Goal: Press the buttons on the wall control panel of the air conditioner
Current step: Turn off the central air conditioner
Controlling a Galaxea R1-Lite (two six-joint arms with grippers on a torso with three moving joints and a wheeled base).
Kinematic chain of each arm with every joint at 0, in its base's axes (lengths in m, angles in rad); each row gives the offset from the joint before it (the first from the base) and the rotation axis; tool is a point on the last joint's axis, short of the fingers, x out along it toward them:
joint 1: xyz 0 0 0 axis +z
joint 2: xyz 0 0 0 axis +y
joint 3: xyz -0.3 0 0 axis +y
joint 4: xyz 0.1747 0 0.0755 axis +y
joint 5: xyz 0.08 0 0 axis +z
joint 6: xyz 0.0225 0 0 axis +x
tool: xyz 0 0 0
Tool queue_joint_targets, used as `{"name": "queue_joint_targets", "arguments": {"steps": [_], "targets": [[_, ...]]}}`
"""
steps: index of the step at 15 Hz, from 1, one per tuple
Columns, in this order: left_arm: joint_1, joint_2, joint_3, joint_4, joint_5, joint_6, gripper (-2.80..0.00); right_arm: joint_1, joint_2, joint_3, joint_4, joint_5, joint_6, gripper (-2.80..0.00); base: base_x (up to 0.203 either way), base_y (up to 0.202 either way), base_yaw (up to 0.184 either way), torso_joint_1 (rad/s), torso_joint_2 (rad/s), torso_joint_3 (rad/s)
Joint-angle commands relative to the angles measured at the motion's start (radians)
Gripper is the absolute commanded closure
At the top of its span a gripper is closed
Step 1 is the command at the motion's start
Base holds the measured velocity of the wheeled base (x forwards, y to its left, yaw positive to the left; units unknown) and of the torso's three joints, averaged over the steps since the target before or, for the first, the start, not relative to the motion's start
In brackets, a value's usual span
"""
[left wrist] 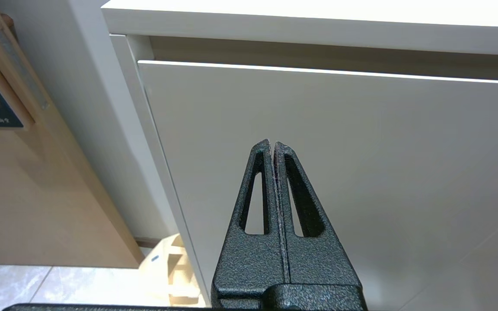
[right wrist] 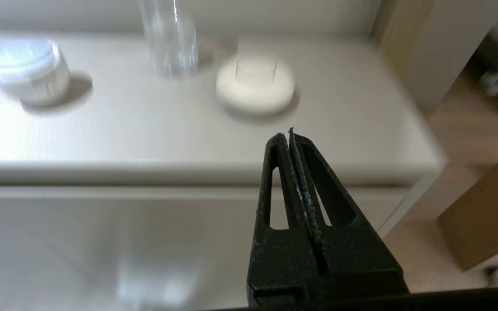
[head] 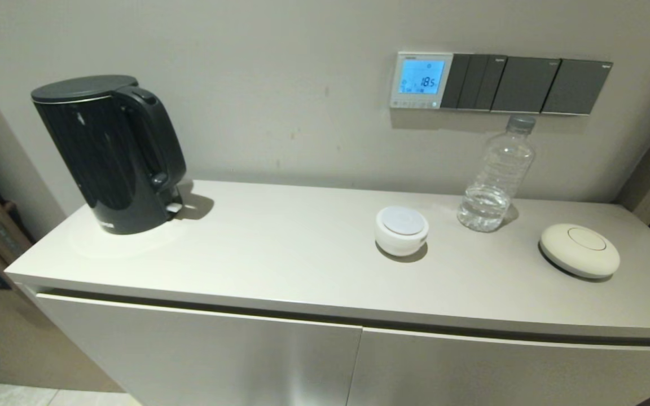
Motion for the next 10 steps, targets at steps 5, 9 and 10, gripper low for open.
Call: {"name": "queue_joint_targets", "arguments": {"steps": [5, 9, 10], "targets": [[0.0, 0.0, 0.0, 0.0, 0.0, 0.0, 0.0, -0.093, -0.114, 0.339, -0.149, 0.14, 0.077, 0.0, 0.0, 0.0, 0.0, 0.0, 0.0, 0.0], [0.001, 0.0, 0.0, 0.0, 0.0, 0.0, 0.0, -0.17, -0.153, 0.467, -0.196, 0.257, 0.123, 0.0, 0.0, 0.0, 0.0, 0.0, 0.0, 0.0], [0.001, 0.0, 0.0, 0.0, 0.0, 0.0, 0.0, -0.185, -0.192, 0.484, -0.19, 0.286, 0.123, 0.0, 0.0, 0.0, 0.0, 0.0, 0.0, 0.0]]}}
